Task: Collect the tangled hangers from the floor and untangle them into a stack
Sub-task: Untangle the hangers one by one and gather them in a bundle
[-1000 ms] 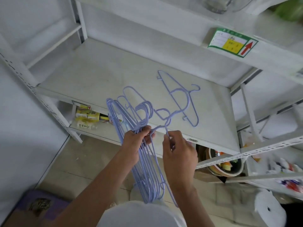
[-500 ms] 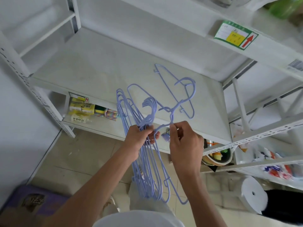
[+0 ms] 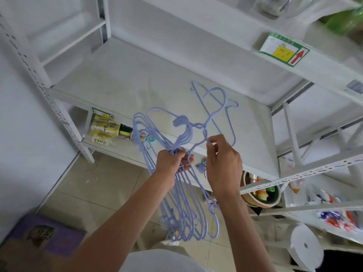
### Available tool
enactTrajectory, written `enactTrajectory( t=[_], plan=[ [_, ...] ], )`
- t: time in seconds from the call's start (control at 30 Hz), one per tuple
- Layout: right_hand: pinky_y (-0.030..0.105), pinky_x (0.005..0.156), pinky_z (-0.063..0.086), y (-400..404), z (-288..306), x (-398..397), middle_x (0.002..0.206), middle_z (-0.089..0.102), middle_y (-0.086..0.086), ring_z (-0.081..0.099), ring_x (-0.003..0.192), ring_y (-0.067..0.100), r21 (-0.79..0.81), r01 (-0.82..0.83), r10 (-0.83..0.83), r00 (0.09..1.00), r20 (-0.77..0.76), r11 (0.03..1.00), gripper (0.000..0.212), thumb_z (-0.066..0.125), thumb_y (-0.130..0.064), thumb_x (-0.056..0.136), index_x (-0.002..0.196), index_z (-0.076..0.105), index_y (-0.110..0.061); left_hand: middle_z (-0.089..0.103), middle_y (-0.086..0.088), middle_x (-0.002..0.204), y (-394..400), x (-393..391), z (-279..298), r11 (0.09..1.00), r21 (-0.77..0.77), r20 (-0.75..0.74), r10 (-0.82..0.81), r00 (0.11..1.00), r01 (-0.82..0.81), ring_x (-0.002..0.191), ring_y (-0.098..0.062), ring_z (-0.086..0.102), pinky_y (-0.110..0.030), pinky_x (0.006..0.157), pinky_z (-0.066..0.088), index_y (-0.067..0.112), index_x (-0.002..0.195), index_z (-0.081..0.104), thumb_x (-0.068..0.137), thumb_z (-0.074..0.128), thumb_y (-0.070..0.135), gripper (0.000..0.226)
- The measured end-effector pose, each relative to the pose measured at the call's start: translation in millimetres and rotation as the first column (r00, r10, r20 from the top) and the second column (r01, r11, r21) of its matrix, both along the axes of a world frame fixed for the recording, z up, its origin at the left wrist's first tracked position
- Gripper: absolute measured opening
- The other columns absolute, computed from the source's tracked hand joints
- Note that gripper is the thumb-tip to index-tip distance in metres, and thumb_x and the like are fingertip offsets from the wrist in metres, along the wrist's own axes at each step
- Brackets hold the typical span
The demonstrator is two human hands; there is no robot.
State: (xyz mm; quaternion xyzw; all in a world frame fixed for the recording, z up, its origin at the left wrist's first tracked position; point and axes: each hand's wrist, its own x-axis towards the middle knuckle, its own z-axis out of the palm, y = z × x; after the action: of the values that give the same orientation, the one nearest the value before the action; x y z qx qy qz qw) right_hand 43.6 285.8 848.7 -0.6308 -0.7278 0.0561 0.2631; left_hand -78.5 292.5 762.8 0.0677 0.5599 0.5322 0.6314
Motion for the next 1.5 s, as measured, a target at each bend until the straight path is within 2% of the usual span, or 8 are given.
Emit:
enactTrajectory(
  t=[0.17, 0.27, 0.63, 0.9, 1.03, 1.13, 1.33, 1.5],
  plan=[
    [0.027, 0.055, 0.044, -5.8, -23.3, 27.4, 0.067, 0.067, -0.006, 0.054, 0.05, 0.005, -0.376, -0.234, 0.085, 0.925, -0.372, 0.897, 0.011, 0.059, -0.034, 0.101, 0.098, 0.069, -0.03, 0.069, -0.03, 0.119, 15.4, -10.2, -7.4, 0.997, -0.048, 0.164, 0.061, 0.984, -0.054, 0.089, -0.035, 0.067, -0.04, 0.087, 0.055, -0.007, 0.098, 0.067, 0.1, 0.064, 0.011, 0.019],
    [0.028, 0.051, 0.037, -11.7, -40.9, 43.8, 0.058, 0.055, 0.0, 0.042, 0.047, 0.01, -0.538, -0.336, -0.003, 0.846, -0.533, 0.773, 0.034, 0.051, -0.036, 0.106, 0.086, 0.072, -0.019, 0.074, -0.018, 0.1, 16.4, -4.0, -6.7, 1.0, -0.03, 0.147, 0.003, 0.989, 0.002, 0.067, -0.022, 0.074, -0.029, 0.067, 0.061, -0.005, 0.111, 0.063, 0.101, 0.063, 0.013, 0.02],
    [0.032, 0.049, 0.03, -28.3, -55.0, 43.0, 0.051, 0.039, -0.001, 0.031, 0.046, 0.011, -0.193, -0.065, -0.007, 0.937, -0.35, 0.979, 0.036, 0.054, -0.036, 0.105, 0.073, 0.057, -0.019, 0.077, -0.014, 0.086, 19.1, 10.8, 3.6, 0.991, -0.004, 0.135, -0.129, 0.982, 0.13, 0.068, -0.019, 0.077, -0.024, 0.055, 0.061, -0.009, 0.119, 0.063, 0.101, 0.064, 0.013, 0.029],
    [0.018, 0.05, 0.036, -29.3, -35.0, 69.3, 0.06, 0.052, -0.009, 0.04, 0.053, 0.008, -0.479, -0.379, -0.081, 0.713, -0.697, 0.791, 0.022, 0.055, -0.019, 0.106, 0.097, 0.071, -0.007, 0.078, -0.015, 0.096, 18.6, -0.4, 25.5, 0.994, 0.057, 0.333, -0.108, 0.937, 0.094, 0.044, -0.006, 0.068, -0.014, 0.043, 0.051, -0.011, 0.139, 0.052, 0.107, 0.05, 0.014, 0.041],
    [0.027, 0.05, 0.029, -39.3, -29.3, 97.4, 0.055, 0.039, 0.0, 0.034, 0.052, 0.015, -0.389, -0.287, 0.039, 0.845, -0.534, 0.875, 0.021, 0.056, -0.026, 0.106, 0.095, 0.073, -0.026, 0.055, -0.022, 0.146, 30.9, -16.5, 29.9, 0.996, 0.059, 0.426, 0.032, 0.904, -0.063, 0.127, -0.024, 0.064, -0.023, 0.089, 0.054, -0.005, 0.098, 0.064, 0.109, 0.044, 0.012, 0.028],
    [0.025, 0.05, 0.025, -42.5, -32.5, 111.6, 0.056, 0.037, 0.013, 0.03, 0.051, 0.012, -0.316, -0.18, 0.014, 0.886, -0.464, 0.932, 0.024, 0.062, -0.032, 0.102, 0.083, 0.067, -0.019, 0.071, -0.011, 0.124, 39.6, -33.5, 23.9, 0.998, 0.045, 0.422, 0.026, 0.906, -0.049, 0.112, -0.02, 0.07, -0.016, 0.074, 0.058, 0.0, 0.087, 0.073, 0.107, 0.05, 0.016, 0.034],
    [0.029, 0.059, 0.036, -45.9, -35.8, 116.5, 0.066, 0.056, 0.0, 0.04, 0.061, 0.017, -0.399, -0.258, -0.043, 0.792, -0.609, 0.88, 0.027, 0.055, -0.019, 0.106, 0.084, 0.068, -0.029, 0.082, -0.002, 0.084, 54.4, -54.2, 16.6, 0.99, 0.08, 0.468, 0.062, 0.881, -0.113, 0.104, -0.005, 0.068, -0.016, 0.115, 0.033, 0.006, 0.064, 0.083, 0.107, 0.051, 0.025, 0.057],
    [0.024, 0.051, 0.031, -60.7, -28.2, 125.2, 0.057, 0.042, 0.005, 0.035, 0.051, 0.019, -0.301, -0.227, 0.047, 0.861, -0.506, 0.926, 0.018, 0.052, -0.031, 0.106, 0.095, 0.063, -0.023, 0.082, -0.01, 0.084, 59.8, -66.8, 25.6, 0.977, 0.048, 0.502, 0.156, 0.851, -0.207, 0.096, -0.017, 0.077, -0.023, 0.084, 0.062, 0.0, 0.077, 0.08, 0.106, 0.053, 0.018, 0.043]
  ],
)
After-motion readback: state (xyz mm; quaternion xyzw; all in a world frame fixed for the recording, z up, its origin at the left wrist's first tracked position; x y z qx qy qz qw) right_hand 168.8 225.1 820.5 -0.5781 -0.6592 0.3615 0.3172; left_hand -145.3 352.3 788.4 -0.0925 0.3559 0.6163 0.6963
